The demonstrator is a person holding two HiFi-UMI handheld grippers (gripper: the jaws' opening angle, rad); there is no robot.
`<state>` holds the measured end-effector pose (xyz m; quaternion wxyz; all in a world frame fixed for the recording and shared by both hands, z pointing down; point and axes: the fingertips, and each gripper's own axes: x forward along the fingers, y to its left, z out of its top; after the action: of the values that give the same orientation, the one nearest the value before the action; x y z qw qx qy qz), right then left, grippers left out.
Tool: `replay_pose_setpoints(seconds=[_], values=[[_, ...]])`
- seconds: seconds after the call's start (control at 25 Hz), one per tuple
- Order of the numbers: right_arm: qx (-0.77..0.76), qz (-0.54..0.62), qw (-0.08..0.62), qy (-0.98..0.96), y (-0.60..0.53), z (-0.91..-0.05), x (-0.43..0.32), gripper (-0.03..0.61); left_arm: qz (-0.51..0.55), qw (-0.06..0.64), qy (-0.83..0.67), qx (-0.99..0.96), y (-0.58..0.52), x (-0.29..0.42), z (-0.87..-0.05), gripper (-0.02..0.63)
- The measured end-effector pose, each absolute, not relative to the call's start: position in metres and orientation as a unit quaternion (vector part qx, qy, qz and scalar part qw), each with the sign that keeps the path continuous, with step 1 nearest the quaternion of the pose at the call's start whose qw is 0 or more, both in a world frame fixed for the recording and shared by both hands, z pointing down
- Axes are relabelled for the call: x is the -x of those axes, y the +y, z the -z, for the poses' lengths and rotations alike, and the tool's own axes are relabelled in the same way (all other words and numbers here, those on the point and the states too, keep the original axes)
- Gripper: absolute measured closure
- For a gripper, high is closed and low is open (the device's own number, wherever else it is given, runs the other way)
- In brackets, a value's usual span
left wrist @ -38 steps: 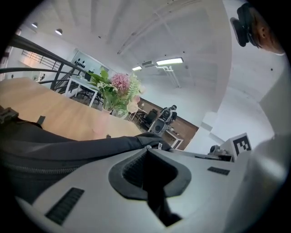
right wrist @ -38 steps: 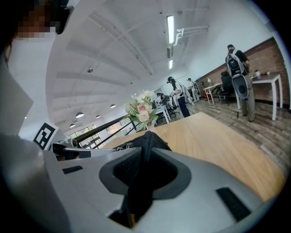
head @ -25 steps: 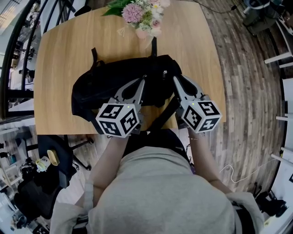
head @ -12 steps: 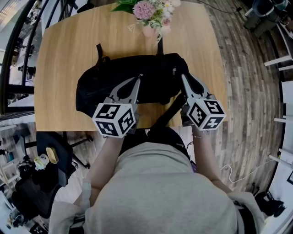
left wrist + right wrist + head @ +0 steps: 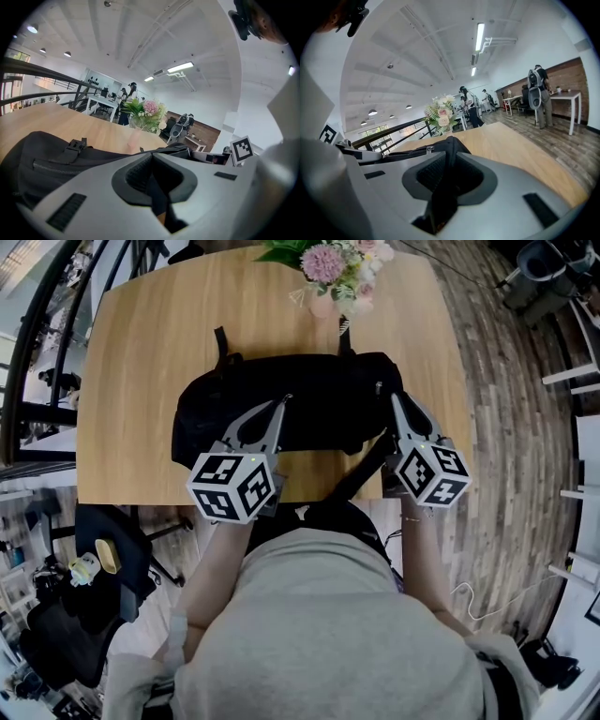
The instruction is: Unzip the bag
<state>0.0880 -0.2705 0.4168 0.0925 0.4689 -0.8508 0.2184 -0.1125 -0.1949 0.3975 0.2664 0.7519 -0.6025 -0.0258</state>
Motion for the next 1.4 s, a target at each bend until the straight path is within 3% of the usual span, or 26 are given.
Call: replay_pose_setpoints(seconds=[0.48,0.76,1.4], values=[[-0.479,-0.212,0.098,-0.846,-0.270,-0.417,-0.087,0.494,0.037,0.272,-0.617,-0.737,-0.179,0.138,-0.397,0.592],[-0.435,-0.107,0.176,-0.877,-0.266,-0.394,-0.073,0.469,0.031,0.261,-0.618,-0.741,-0.178,0.138,-0.391,0.592],[-0.210,0.101,0.239,-0.943,-0.205,-0.359,0.075,0.414,0.017,0.243,-0.611,-0.754,-0.175,0.135,-0.385,0.595]])
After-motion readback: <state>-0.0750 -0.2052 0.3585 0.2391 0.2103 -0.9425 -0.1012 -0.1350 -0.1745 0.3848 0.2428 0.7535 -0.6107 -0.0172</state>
